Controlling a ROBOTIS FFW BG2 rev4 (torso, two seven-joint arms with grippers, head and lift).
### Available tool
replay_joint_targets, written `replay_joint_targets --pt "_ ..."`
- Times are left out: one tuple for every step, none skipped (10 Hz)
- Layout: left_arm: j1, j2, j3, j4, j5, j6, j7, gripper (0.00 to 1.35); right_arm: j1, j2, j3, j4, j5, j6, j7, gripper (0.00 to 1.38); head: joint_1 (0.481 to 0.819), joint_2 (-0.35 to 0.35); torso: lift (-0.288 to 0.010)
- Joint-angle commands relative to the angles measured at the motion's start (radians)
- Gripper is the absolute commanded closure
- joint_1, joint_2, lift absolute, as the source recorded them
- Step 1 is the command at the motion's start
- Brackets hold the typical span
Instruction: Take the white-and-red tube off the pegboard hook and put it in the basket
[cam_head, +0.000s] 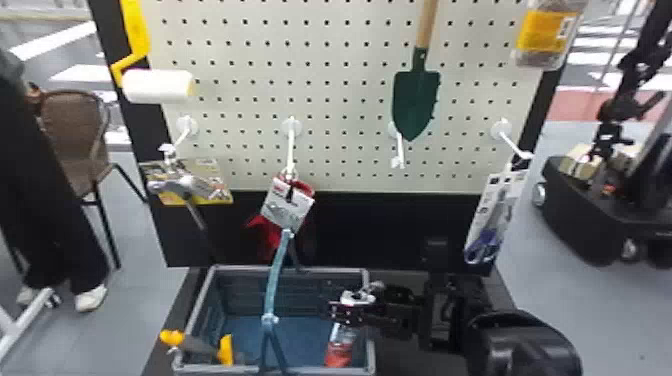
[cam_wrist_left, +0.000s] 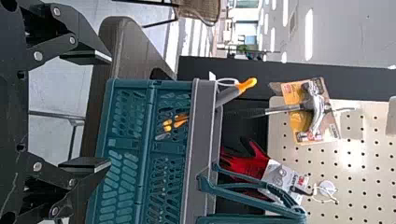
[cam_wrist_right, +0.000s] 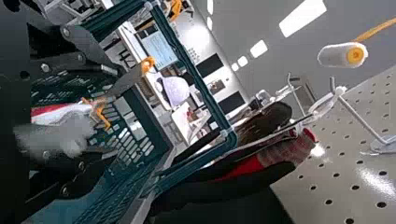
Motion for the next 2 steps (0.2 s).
replay_joint_targets --pt "0.0 -0.003 0.0 0.0 0.0 -0.003 0.0 0.49 -0.005 0.0 0.0 0.017 -0.001 -0.007 -0.001 0.13 0.549 0.0 -0.1" --pt "0.0 -0.003 0.0 0.0 0.0 -0.003 0.0 0.49 -0.007 0.0 -0.001 0.02 -0.001 -0.01 -0.001 0.09 0.549 0.0 -0.1"
